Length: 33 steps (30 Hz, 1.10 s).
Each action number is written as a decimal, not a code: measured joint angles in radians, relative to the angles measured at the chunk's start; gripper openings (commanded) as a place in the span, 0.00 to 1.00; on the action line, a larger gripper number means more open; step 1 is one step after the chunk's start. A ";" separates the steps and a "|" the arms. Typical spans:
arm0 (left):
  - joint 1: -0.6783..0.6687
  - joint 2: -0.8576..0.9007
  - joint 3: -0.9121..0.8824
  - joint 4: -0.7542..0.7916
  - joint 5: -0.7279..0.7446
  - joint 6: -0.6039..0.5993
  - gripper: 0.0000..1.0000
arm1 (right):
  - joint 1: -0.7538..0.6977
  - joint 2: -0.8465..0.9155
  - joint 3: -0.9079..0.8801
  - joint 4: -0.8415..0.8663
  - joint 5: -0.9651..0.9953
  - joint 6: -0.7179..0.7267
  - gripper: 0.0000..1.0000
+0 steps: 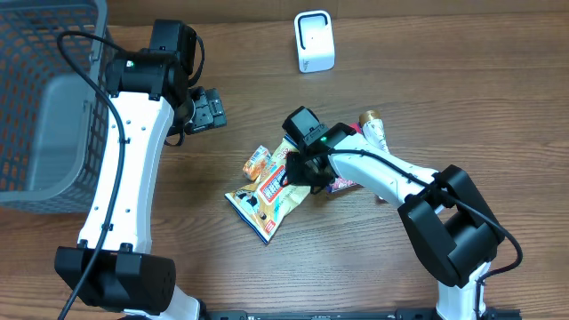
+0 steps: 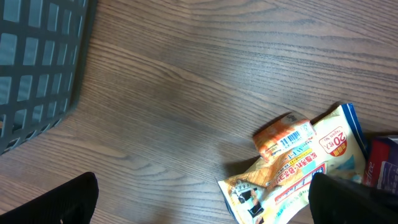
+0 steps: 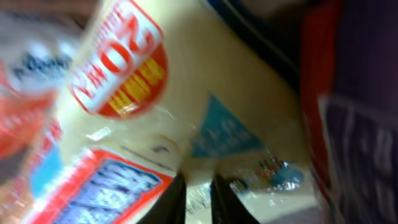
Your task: Scan the item barcode
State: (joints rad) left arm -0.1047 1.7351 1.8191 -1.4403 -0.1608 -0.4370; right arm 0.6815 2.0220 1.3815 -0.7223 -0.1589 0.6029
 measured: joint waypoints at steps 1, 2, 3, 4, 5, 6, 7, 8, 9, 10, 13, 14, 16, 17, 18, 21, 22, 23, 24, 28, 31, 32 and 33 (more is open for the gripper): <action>0.000 0.000 0.000 0.000 0.000 0.000 1.00 | 0.000 0.004 0.000 0.016 0.001 0.008 0.14; 0.000 0.000 0.000 0.000 0.000 0.000 1.00 | 0.000 0.010 0.000 0.028 -0.001 0.017 0.14; 0.000 0.000 0.000 0.000 0.000 0.000 1.00 | 0.000 0.021 0.000 0.051 -0.011 0.027 0.14; 0.000 0.000 0.000 0.000 0.000 0.000 1.00 | 0.000 0.030 0.000 0.069 -0.021 0.031 0.14; 0.000 0.000 0.000 0.000 0.000 0.000 1.00 | -0.001 0.039 0.000 0.101 -0.045 0.037 0.14; 0.000 0.000 0.000 0.000 0.000 0.000 1.00 | -0.001 0.045 0.000 0.126 -0.063 0.039 0.14; 0.000 0.000 0.000 0.000 0.000 0.000 1.00 | -0.001 0.051 0.000 0.155 -0.084 0.042 0.14; 0.000 0.000 0.000 0.000 0.000 0.000 1.00 | -0.001 0.059 0.000 0.183 -0.106 0.045 0.14; 0.000 0.000 0.000 0.000 0.000 0.000 1.00 | 0.000 0.068 0.000 0.216 -0.133 0.049 0.12; 0.000 0.000 0.000 0.000 0.000 0.000 1.00 | 0.000 0.074 0.000 0.239 -0.151 0.051 0.12; 0.000 0.000 0.000 0.000 0.000 0.000 1.00 | 0.005 0.087 0.000 0.283 -0.186 0.055 0.13; 0.000 0.000 0.000 0.000 0.000 0.000 1.00 | 0.006 0.087 0.000 0.285 -0.193 0.055 0.15; 0.000 0.000 0.000 0.000 0.000 0.000 1.00 | 0.006 0.087 0.008 0.266 -0.205 0.051 0.18; 0.000 0.000 0.000 0.000 0.000 0.000 1.00 | 0.005 0.090 0.025 0.235 -0.208 0.042 0.20; 0.000 0.000 0.000 0.000 0.000 0.000 1.00 | 0.005 0.093 0.046 0.202 -0.210 0.028 0.20; 0.000 0.000 0.000 0.000 0.000 0.000 1.00 | -0.007 0.105 0.150 0.037 -0.209 -0.031 0.24; 0.000 0.000 0.000 0.000 0.000 0.000 1.00 | -0.014 0.109 0.209 -0.047 -0.196 -0.057 0.26; 0.000 0.000 0.000 0.000 0.000 0.000 1.00 | -0.022 0.111 0.259 -0.117 -0.179 -0.082 0.30; 0.000 0.000 0.000 -0.001 0.000 0.000 1.00 | -0.031 0.113 0.321 -0.198 -0.156 -0.106 0.36; 0.000 0.000 0.000 0.000 0.000 0.000 1.00 | -0.062 0.111 0.524 -0.424 -0.053 -0.227 0.52; 0.000 0.000 0.000 0.000 0.000 0.000 1.00 | -0.070 0.106 0.571 -0.532 0.020 -0.278 0.52; 0.000 0.000 0.000 0.000 0.000 0.000 1.00 | -0.069 0.106 0.571 -0.550 0.043 -0.293 0.52; 0.000 0.000 0.000 0.000 0.000 0.000 1.00 | -0.068 0.106 0.564 -0.556 0.063 -0.301 0.52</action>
State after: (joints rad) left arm -0.1047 1.7351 1.8191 -1.4406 -0.1608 -0.4370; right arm 0.6136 2.1281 1.9453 -1.2781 -0.0956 0.3023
